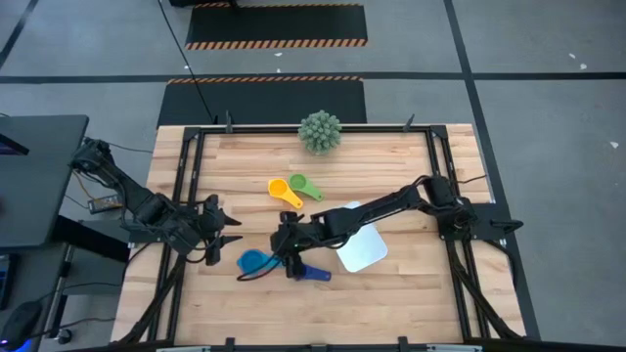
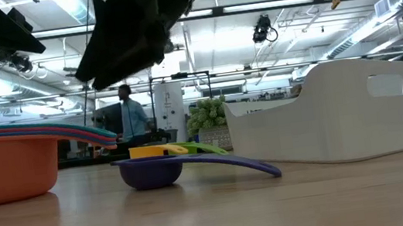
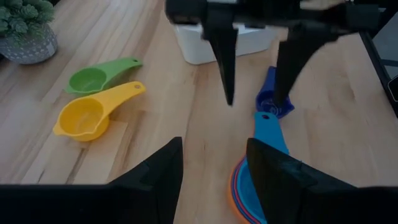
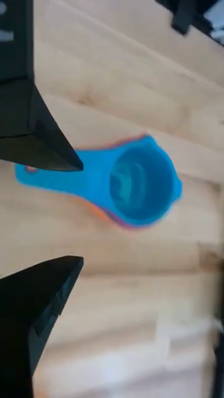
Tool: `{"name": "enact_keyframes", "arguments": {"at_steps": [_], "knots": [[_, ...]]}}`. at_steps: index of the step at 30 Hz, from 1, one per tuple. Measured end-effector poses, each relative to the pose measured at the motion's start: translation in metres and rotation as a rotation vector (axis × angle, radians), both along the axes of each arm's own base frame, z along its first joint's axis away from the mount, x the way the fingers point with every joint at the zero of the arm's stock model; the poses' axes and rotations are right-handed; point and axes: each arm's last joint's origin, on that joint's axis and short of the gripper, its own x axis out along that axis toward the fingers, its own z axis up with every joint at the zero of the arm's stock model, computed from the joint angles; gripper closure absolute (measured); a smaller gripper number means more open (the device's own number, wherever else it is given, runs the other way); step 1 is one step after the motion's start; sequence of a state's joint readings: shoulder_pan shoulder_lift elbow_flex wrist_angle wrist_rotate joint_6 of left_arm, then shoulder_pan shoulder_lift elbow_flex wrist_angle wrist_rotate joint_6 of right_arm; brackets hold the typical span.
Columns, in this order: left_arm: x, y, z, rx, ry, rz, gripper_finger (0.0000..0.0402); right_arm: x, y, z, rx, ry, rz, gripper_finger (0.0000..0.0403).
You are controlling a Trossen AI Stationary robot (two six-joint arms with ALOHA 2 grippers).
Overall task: Nest measuring cups in basket
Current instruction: Stack the yellow measuring cup on top of the light blue measuring cup
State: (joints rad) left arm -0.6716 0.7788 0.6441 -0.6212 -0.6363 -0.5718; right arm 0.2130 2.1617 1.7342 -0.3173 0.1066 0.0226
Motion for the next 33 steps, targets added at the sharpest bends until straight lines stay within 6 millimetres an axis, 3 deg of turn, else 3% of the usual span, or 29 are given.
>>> {"name": "enact_keyframes", "arguments": {"at_steps": [9,15,33], "knots": [[0.0,0.001,0.0,0.017,-0.002,0.006,0.0219,-0.019,-0.008,0.038,-0.098,-0.005,-0.07,0.016],[0.0,0.001,0.0,0.017,-0.002,0.006,0.0219,-0.028,-0.018,0.051,-0.139,0.01,-0.117,0.016],[0.0,0.001,0.0,0.043,-0.003,0.0,0.0219,-0.033,-0.074,-0.001,-0.091,0.053,-0.311,0.016]]}}
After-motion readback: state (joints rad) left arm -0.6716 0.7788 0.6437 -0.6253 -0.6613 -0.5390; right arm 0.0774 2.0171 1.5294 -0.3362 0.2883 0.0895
